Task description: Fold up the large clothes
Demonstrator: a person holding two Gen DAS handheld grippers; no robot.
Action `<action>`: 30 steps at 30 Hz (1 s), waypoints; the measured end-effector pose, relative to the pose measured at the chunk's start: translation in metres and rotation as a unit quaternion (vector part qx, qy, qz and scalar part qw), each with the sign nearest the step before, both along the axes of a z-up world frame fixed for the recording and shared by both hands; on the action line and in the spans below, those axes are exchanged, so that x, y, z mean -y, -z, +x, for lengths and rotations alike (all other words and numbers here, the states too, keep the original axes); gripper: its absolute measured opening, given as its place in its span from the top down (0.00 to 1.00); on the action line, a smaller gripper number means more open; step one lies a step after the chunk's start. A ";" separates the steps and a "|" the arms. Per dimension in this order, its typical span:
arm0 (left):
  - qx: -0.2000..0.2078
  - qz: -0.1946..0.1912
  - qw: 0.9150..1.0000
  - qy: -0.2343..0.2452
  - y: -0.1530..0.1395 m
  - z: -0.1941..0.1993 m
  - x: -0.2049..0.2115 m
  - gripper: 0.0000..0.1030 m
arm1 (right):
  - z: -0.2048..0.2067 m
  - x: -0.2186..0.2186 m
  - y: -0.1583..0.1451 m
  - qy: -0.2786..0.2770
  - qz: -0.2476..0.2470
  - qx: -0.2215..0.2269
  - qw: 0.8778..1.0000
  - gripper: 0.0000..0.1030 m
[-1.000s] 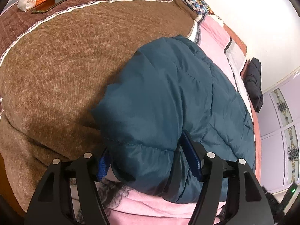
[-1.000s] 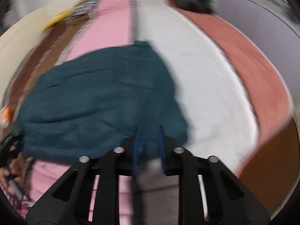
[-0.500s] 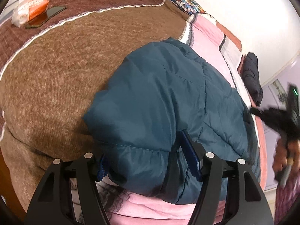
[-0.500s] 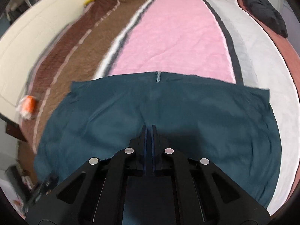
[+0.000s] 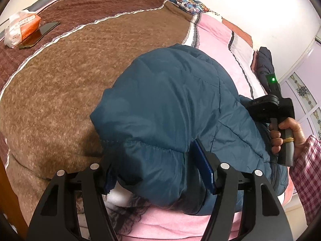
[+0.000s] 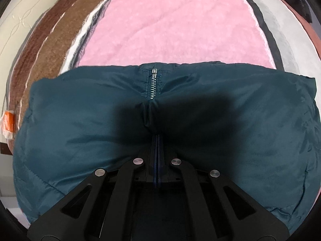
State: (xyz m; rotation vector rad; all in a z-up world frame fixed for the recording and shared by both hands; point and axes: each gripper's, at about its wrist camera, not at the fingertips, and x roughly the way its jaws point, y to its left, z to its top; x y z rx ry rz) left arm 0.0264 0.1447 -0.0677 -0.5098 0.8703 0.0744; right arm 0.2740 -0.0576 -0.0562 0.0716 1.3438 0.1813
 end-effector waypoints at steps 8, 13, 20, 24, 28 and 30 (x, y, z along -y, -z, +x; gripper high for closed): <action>0.001 0.008 1.000 -0.002 -0.002 0.004 0.001 0.52 | -0.001 0.001 -0.008 -0.001 -0.005 0.000 1.000 1.00; 0.005 0.009 1.000 -0.003 -0.005 0.004 -0.001 0.58 | -0.032 0.007 -0.058 -0.014 0.015 0.056 0.998 1.00; 0.007 0.007 1.000 -0.008 -0.009 -0.002 0.001 0.59 | -0.123 0.010 -0.088 -0.057 0.075 0.064 0.994 1.00; 0.008 0.004 1.000 -0.008 -0.011 -0.003 0.001 0.60 | -0.164 0.000 -0.056 -0.074 0.064 0.022 0.995 1.00; 0.011 0.008 1.000 -0.003 -0.013 -0.003 0.003 0.60 | -0.161 -0.009 -0.029 -0.061 0.050 0.000 0.997 1.00; 0.016 0.011 1.000 0.001 -0.016 -0.005 0.006 0.60 | -0.153 -0.012 -0.017 -0.061 0.046 -0.014 0.997 1.00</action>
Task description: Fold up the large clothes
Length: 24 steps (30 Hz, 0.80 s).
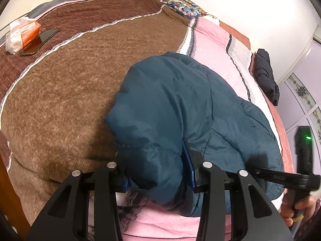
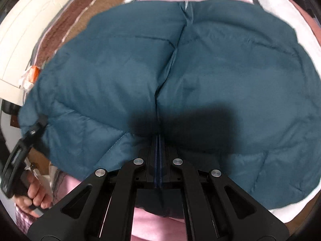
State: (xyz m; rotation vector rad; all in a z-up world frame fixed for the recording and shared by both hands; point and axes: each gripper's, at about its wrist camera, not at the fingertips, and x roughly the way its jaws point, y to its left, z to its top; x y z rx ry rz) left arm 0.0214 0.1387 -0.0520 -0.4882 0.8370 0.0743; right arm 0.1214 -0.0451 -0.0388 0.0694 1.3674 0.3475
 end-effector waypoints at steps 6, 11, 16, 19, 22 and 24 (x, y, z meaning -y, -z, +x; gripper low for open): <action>0.010 0.011 1.000 0.009 -0.004 -0.002 0.006 0.60 | 0.014 -0.005 0.021 -0.002 0.000 -0.017 1.000 1.00; 0.009 0.005 1.000 0.005 -0.004 -0.002 0.006 0.60 | 0.015 -0.004 0.021 0.006 0.005 -0.019 1.000 1.00; 0.008 0.004 1.000 -0.003 -0.007 -0.002 0.004 0.60 | -0.006 -0.002 -0.011 -0.005 0.007 0.011 1.000 0.99; 0.012 0.009 1.000 -0.001 -0.010 -0.004 0.006 0.62 | -0.029 -0.001 -0.031 -0.028 0.015 0.030 0.999 0.99; 0.016 0.014 1.000 0.001 -0.015 -0.005 0.008 0.63 | -0.052 0.006 -0.032 -0.037 0.031 0.020 0.999 0.99; 0.019 0.018 1.000 0.002 -0.019 -0.006 0.010 0.64 | -0.065 0.007 -0.022 -0.044 0.031 0.009 0.998 0.99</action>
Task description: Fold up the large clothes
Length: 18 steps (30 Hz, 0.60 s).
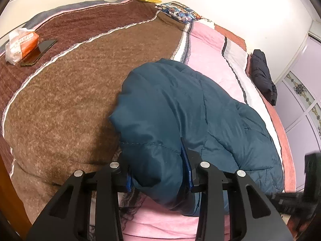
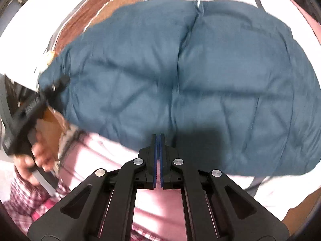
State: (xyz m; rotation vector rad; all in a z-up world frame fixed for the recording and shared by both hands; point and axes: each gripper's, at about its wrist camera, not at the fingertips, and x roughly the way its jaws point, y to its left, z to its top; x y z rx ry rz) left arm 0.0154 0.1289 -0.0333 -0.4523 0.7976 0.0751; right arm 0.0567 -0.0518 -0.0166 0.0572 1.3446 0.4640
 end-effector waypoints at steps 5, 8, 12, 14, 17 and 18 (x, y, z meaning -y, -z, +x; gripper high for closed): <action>0.007 0.013 1.000 0.006 -0.008 0.000 0.006 0.66 | -0.010 -0.009 0.026 -0.009 -0.015 -0.016 1.000 0.99; 0.010 0.018 1.000 0.013 -0.012 -0.002 0.010 0.67 | -0.014 -0.015 0.037 -0.009 -0.022 -0.019 1.000 0.99; 0.021 0.034 0.999 0.025 -0.021 -0.005 0.019 0.68 | -0.014 -0.014 0.048 -0.009 -0.025 -0.017 0.999 1.00; 0.027 0.040 0.998 0.030 -0.026 -0.007 0.024 0.69 | -0.013 -0.013 0.052 -0.008 -0.024 -0.017 1.000 1.00; 0.036 0.049 0.998 0.035 -0.035 -0.008 0.032 0.69 | -0.013 -0.014 0.052 -0.008 -0.021 -0.016 1.000 1.00; 0.039 0.054 0.997 0.037 -0.038 -0.009 0.035 0.70 | -0.014 -0.013 0.050 -0.008 -0.018 -0.016 1.000 1.00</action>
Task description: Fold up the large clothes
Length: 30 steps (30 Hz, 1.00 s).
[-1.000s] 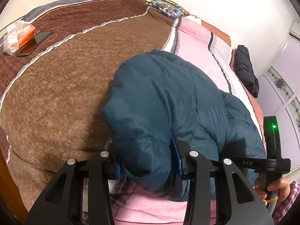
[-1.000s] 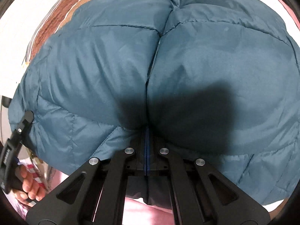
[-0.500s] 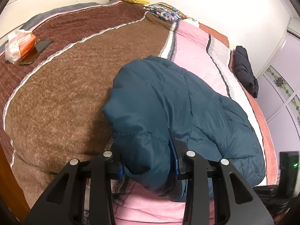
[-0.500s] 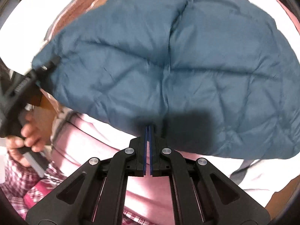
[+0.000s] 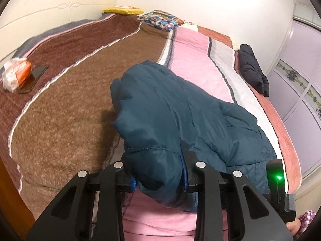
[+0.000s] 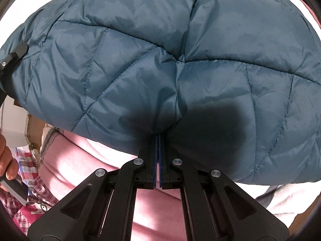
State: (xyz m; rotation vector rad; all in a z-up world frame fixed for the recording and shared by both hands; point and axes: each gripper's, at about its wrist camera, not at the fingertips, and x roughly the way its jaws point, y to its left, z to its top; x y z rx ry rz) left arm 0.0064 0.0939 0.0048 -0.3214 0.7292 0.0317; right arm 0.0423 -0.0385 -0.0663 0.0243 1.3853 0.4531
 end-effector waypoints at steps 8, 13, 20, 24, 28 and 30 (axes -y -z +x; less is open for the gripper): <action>0.027 0.038 0.999 0.020 -0.026 -0.005 0.024 0.70 | -0.023 0.073 -0.074 0.051 0.066 0.082 0.993 0.97; 0.047 0.069 0.996 0.039 -0.040 -0.009 0.045 0.71 | -0.019 0.153 -0.078 0.164 0.055 0.105 0.979 0.96; 0.069 0.103 0.989 0.074 -0.063 -0.010 0.084 0.71 | -0.006 0.183 -0.034 0.207 0.079 0.057 0.973 0.96; 0.083 0.120 0.984 0.103 -0.075 -0.010 0.112 0.72 | 0.003 0.180 -0.023 0.202 0.091 0.051 0.974 0.96; 0.100 0.140 0.974 0.148 -0.086 -0.007 0.148 0.72 | 0.003 0.184 -0.018 0.199 0.121 0.046 0.971 0.96; 0.105 0.146 0.969 0.169 -0.088 -0.005 0.165 0.72 | 0.001 0.192 -0.014 0.206 0.144 0.041 0.967 0.96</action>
